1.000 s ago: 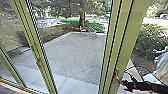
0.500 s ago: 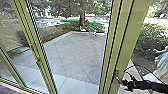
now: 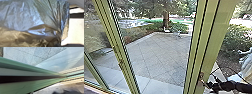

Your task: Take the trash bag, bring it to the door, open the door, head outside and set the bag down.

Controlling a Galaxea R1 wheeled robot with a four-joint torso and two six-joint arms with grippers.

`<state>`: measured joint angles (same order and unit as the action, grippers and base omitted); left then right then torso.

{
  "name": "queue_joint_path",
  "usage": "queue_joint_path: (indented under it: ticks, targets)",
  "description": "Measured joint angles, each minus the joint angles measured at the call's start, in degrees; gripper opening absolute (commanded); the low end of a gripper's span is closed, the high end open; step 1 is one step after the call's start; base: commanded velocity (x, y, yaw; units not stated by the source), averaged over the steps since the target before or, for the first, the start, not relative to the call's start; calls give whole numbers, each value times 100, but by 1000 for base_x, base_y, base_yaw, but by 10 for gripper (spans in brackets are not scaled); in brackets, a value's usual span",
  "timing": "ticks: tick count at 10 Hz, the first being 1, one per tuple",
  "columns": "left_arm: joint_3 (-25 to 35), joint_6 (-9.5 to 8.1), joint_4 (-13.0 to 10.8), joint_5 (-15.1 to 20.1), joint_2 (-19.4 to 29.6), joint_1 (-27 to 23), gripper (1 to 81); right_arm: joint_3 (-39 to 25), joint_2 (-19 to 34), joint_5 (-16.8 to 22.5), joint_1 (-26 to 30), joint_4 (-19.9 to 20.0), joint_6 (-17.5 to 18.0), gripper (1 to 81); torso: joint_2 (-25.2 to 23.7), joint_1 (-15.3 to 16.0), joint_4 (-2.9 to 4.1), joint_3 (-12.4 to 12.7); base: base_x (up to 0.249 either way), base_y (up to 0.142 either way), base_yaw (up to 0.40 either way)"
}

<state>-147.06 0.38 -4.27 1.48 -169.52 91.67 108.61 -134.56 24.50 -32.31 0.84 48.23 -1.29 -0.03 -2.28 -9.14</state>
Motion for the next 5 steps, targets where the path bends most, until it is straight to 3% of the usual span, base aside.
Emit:
queue_joint_path:
  ticks: [5]
  targets:
    - [0,0,0,-2,0,-2,10,-122,162,-138,-82,-16,-126,811,-7,-5,-7,2,119,0,0]
